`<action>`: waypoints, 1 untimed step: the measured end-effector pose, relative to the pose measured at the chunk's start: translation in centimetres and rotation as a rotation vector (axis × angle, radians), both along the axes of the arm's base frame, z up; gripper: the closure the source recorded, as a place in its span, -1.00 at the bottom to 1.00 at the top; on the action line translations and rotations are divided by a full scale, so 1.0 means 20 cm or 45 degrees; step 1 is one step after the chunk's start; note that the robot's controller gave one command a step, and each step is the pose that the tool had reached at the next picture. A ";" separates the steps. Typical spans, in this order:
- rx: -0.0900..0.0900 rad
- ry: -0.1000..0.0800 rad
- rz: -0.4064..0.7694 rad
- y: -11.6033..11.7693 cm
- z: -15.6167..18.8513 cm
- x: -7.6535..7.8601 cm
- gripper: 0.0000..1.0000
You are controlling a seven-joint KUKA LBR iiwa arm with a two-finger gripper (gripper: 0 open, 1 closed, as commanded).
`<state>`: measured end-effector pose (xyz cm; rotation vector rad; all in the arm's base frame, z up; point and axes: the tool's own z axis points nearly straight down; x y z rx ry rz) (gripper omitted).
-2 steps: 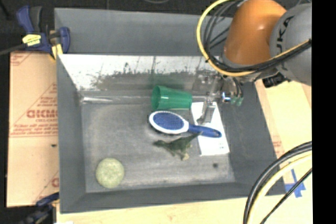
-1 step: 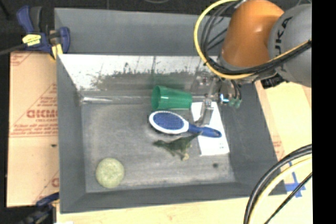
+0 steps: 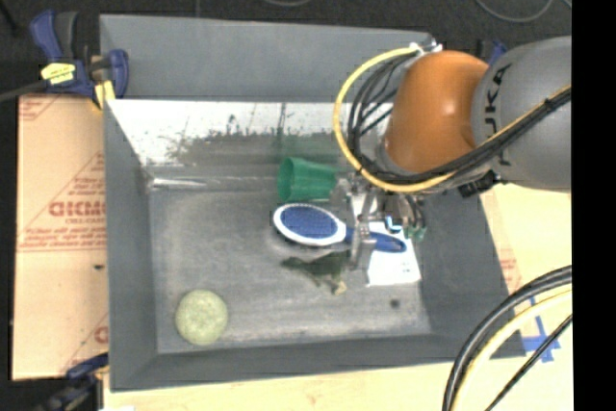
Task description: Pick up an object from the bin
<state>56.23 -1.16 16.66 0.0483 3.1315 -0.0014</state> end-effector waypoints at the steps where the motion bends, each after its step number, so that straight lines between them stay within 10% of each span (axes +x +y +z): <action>1: 0.002 0.024 0.027 0.05 -0.12 -0.08 -1.00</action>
Offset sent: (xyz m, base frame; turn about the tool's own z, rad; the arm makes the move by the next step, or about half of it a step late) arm 0.0358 0.0495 -0.0966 -0.0186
